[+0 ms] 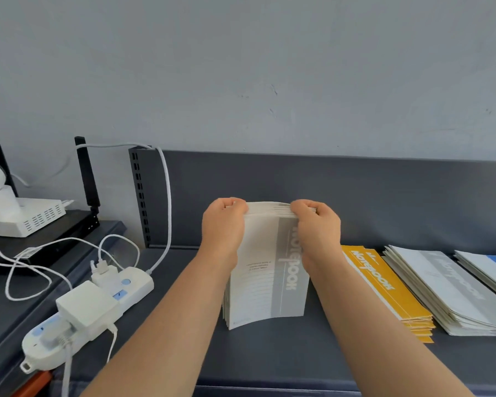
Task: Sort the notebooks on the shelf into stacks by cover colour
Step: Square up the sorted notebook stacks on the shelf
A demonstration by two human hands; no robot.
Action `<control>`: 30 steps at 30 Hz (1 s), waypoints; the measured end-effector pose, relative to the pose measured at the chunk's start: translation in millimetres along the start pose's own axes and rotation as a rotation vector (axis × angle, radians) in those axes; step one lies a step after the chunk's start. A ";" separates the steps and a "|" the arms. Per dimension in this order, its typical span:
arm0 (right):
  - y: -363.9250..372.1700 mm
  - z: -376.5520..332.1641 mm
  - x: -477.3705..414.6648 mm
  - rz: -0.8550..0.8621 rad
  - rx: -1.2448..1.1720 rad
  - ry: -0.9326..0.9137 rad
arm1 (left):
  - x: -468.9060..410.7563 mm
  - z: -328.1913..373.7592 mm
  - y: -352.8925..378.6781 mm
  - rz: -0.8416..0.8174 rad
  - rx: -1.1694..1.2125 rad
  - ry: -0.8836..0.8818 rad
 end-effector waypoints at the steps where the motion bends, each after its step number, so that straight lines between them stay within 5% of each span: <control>1: -0.1 0.9 -0.3 0.012 0.000 0.004 | -0.1 -0.5 -1.3 0.027 0.007 -0.013; 6: 1.2 27.5 10.9 -0.099 -0.060 0.023 | 12.7 -24.4 -2.2 -0.135 0.310 0.079; 9: -1.6 53.0 32.5 -0.210 -0.031 -0.054 | 37.6 -53.2 -1.9 -0.177 0.016 0.250; 12: -5.1 58.9 41.7 -0.221 0.056 -0.128 | 42.5 -65.3 -6.9 -0.124 -0.179 0.240; 23: -4.4 67.7 66.6 -0.408 0.066 -0.206 | 60.4 -75.4 -18.7 -0.279 -0.173 0.169; 30: -7.3 80.9 69.7 -0.402 0.111 -0.209 | 67.6 -83.6 -12.2 -0.240 -0.209 0.165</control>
Point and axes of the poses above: each hand's wrist, its own x-axis away from the middle knuckle, its own y-axis out of the palm, z = x × y, the point moved 9 cm from there along -x, towards the middle knuckle, and after that the axes turned 2 degrees about -y, right-handed, at the moved point
